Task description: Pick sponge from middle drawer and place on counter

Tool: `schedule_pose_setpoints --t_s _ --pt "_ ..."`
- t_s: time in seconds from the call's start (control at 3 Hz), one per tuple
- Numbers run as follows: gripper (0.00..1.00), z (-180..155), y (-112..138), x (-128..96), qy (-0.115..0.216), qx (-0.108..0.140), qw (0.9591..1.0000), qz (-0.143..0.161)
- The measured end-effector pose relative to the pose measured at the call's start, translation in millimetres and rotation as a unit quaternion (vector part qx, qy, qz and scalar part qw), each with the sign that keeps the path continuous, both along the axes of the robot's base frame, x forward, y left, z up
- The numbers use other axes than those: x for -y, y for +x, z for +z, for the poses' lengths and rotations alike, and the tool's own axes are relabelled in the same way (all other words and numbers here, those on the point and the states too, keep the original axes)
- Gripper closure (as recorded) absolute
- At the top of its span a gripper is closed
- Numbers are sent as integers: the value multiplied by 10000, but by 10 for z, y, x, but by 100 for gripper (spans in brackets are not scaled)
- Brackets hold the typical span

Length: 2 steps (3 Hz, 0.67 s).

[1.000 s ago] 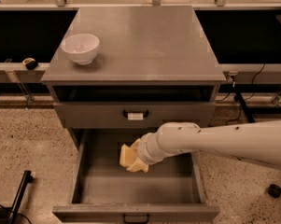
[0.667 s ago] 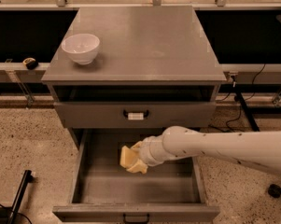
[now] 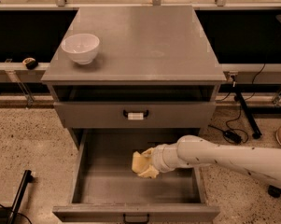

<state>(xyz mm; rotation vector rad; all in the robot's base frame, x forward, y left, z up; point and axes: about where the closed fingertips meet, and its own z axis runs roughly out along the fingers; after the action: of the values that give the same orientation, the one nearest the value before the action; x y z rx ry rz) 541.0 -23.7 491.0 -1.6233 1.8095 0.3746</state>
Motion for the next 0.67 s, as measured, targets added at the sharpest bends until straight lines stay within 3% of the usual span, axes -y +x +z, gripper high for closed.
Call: schedule_pose_setpoints --t_s 0.33,0.67 --pt "100 -143 -1 106 2 -54 10000 4" --pt "81 -238 -20 216 25 -45 9999 -125"
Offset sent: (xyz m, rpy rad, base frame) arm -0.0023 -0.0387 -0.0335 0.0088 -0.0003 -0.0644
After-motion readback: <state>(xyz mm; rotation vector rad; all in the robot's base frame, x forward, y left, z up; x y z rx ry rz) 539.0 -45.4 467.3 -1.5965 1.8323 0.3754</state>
